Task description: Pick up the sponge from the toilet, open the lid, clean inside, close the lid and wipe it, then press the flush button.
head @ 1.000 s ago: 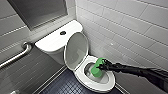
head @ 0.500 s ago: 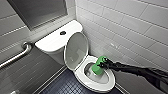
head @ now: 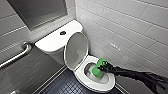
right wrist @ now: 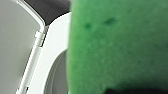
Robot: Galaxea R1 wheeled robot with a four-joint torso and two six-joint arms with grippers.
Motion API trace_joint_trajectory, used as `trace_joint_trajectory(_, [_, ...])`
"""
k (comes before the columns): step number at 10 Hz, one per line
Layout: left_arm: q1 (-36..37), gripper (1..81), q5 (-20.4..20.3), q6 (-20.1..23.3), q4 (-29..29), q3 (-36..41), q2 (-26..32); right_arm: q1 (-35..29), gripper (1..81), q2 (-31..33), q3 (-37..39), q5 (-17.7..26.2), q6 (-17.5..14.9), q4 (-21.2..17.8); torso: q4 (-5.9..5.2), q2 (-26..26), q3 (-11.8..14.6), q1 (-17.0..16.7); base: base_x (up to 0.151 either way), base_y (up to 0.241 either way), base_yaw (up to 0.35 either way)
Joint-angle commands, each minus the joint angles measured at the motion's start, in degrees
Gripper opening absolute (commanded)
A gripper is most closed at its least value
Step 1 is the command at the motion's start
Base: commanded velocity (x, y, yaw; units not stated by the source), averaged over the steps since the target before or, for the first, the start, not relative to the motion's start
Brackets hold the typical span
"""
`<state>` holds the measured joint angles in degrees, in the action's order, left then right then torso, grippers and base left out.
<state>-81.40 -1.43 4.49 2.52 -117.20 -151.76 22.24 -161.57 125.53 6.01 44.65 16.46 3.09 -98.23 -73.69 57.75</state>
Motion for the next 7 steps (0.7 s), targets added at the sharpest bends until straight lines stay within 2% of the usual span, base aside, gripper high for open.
trace_joint_trajectory(1, [-1.18,81.1,5.12,0.17,-0.68,1.18,0.32,-4.97,1.0,5.32,-5.52,0.06,0.79,-1.25,0.00,0.00,0.00,0.00,0.000,0.000,0.000])
trace_joint_trajectory(3, [-1.18,81.1,5.12,0.26,-0.59,1.01,-0.21,-3.47,1.0,12.19,-13.71,-0.82,2.72,-1.08,0.00,0.00,0.00,0.00,0.000,0.000,0.000])
trace_joint_trajectory(7, [-1.18,81.1,5.12,0.34,-0.24,0.66,-1.18,0.92,1.0,21.33,-23.04,-1.61,3.06,-1.16,0.00,0.00,0.00,0.00,0.000,0.000,0.000])
